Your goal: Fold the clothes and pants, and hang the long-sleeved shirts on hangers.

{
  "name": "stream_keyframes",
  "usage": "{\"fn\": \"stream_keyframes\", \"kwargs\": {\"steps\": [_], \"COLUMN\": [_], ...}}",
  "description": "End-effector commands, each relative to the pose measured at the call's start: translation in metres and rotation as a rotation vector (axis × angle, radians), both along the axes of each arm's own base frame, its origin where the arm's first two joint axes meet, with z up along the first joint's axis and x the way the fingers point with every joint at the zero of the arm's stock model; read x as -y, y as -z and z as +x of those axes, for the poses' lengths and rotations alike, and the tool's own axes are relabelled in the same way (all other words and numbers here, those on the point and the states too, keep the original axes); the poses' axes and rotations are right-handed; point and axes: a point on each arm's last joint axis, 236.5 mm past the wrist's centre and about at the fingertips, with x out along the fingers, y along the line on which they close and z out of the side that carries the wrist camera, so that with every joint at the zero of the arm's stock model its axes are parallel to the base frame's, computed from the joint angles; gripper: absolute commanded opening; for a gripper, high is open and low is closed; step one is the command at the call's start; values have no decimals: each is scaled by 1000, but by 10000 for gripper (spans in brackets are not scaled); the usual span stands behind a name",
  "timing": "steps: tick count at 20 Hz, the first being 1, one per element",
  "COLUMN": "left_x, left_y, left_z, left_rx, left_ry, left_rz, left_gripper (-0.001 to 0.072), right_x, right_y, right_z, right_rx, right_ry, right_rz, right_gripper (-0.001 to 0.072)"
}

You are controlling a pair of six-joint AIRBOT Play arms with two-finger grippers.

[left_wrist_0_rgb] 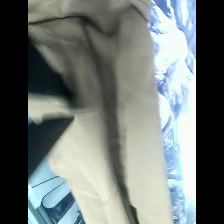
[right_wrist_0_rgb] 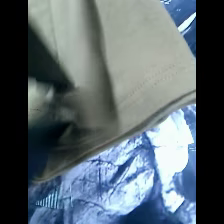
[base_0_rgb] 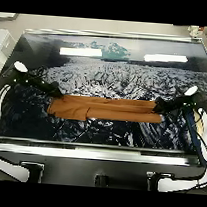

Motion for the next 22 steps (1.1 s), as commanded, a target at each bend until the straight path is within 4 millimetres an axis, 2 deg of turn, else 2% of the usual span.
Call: {"fn": "stream_keyframes", "kwargs": {"steps": [1,2,3,5,6,8,10,12,14,15,16,17,18,19,20,22], "left_x": [-1,-11,-23,-43,-50,-50,-38,-19,3,15,26,37,48,61,74,107], "left_y": [-2,-9,-20,-42,-54,-77,-98,-116,-128,-132,-132,-131,-129,-125,-119,-99], "left_z": [-4,-7,-7,-2,-1,-2,-5,-10,-16,-19,-23,-24,-24,-22,-19,-8], "left_rx": [-29,-36,-28,14,37,91,142,186,219,229,231,232,240,255,275,343], "left_ry": [14,11,-5,-67,-91,-92,-66,-22,30,58,86,110,126,139,142,128], "left_rz": [-12,-10,-13,-8,-3,6,14,17,16,14,11,9,7,5,3,3], "left_gripper": [615,629,629,629,629,629,622,622,622,623,622,622,621,567,452,162], "right_x": [7,19,37,58,58,33,7,-9,-29,-36,-42,-44,-47,-49,-49,-51], "right_y": [-16,-27,-38,-40,-35,-23,-11,6,13,13,12,8,-1,-13,-29,-64], "right_z": [0,2,2,-11,-16,-12,-2,1,1,1,1,3,6,9,13,15], "right_rx": [0,21,34,2,-20,-10,5,-20,-40,-42,-36,-27,-7,31,80,161], "right_ry": [-1,-12,19,81,100,82,95,94,63,45,25,21,24,13,-6,-27], "right_rz": [30,28,28,62,97,197,285,295,315,315,317,328,348,357,350,339], "right_gripper": [556,636,673,683,703,701,701,700,689,612,394,146,45,44,44,44]}}
